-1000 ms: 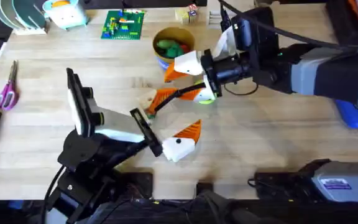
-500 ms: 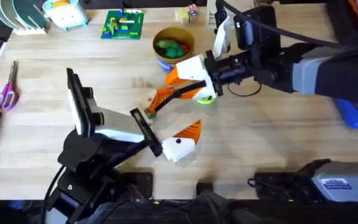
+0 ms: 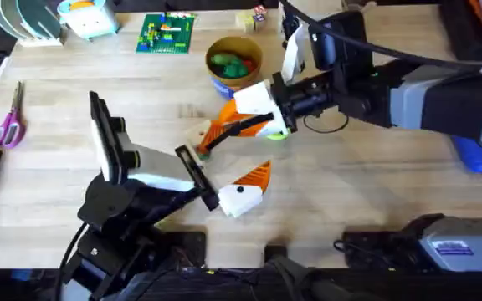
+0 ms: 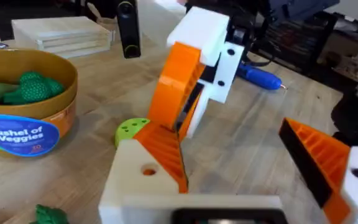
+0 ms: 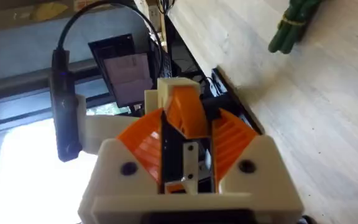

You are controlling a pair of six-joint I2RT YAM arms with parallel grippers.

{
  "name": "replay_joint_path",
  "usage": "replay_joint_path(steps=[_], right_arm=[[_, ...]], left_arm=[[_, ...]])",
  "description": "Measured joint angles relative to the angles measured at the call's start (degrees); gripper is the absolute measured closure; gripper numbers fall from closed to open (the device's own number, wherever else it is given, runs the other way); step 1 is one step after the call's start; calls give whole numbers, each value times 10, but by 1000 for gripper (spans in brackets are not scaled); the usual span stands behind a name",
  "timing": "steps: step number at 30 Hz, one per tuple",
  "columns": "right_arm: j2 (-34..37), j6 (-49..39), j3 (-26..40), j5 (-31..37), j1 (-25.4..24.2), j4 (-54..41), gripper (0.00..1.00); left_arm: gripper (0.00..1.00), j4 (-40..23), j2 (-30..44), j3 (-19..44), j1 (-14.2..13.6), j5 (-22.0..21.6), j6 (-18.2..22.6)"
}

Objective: Pick up the gripper from the table and insert it into the empty holder that is missing its gripper. Then pick up a screw, insert it into the mounting hole, and use the screwdriver to tighten it. Finally, clean up the table by picking up the vegetable and placing it into the bucket.

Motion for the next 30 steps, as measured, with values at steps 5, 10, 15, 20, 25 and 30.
replay_joint_path(steps=[5, 10, 15, 20, 25, 30], right_arm=[[0, -2, -1, 0, -2, -2, 882], [0, -2, -2, 0, -4, -3, 987], [0, 6, -2, 7, 0, -3, 988], [0, 35, -2, 33, 12, 3, 990], [0, 68, -2, 65, 26, 16, 991], [0, 89, -2, 92, 35, 32, 991]], left_arm=[[8, 1, -1, 0, 0, 0, 2], [8, 1, -1, 0, 0, 0, 4], [8, 1, -1, 0, 0, -3, 4], [8, 0, -1, 0, 0, -21, -3], [8, -1, -1, 0, 0, -40, -12], [8, -1, -1, 0, 1, -51, -16]])
